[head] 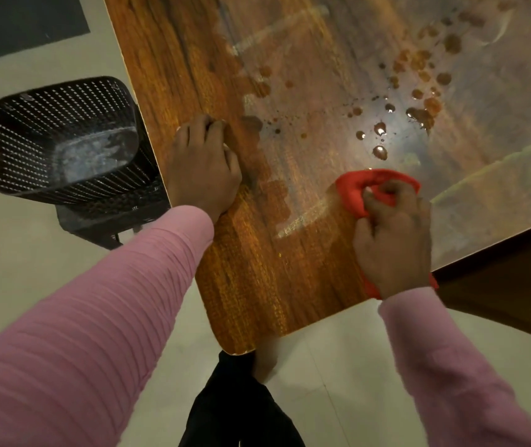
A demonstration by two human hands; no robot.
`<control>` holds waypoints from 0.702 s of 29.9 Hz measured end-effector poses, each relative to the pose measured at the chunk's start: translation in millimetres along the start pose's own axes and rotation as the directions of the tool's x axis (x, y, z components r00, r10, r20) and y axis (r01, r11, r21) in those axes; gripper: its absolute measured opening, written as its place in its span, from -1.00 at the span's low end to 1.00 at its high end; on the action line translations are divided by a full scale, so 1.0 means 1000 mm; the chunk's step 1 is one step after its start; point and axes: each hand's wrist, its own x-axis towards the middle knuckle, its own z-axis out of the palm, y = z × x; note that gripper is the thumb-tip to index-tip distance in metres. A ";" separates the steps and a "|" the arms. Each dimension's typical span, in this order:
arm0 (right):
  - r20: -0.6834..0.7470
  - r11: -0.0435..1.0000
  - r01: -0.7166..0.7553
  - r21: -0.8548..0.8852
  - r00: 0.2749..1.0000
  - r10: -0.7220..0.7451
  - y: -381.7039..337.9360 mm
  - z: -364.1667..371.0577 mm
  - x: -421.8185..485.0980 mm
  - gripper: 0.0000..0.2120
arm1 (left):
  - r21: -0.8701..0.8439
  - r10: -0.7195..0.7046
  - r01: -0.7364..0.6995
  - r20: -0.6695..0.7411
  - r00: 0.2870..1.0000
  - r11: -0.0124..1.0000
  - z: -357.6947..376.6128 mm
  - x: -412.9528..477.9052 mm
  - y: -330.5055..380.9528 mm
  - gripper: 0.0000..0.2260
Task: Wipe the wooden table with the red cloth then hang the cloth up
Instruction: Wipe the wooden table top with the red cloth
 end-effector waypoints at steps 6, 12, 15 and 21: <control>0.157 0.951 0.310 0.018 0.938 -0.309 -0.057 0.020 -0.046 -0.59 | 0.024 -0.024 0.024 0.033 0.999 0.999 0.000 0.000 0.003 -0.59; 0.118 0.969 0.233 -0.079 0.968 -0.223 -0.023 0.008 -0.020 -0.57 | 0.027 -0.032 0.030 0.055 0.998 0.999 -0.001 0.000 0.002 -0.57; 0.100 0.996 0.003 -0.090 0.995 0.006 -0.009 0.000 0.021 -0.60 | 0.032 -0.020 0.018 0.072 0.997 0.999 -0.001 0.000 0.002 -0.56; 0.143 0.991 0.091 -0.098 0.987 -0.077 -0.057 0.019 0.004 -0.60 | 0.043 -0.032 0.028 0.074 0.997 0.999 0.001 -0.001 0.000 -0.58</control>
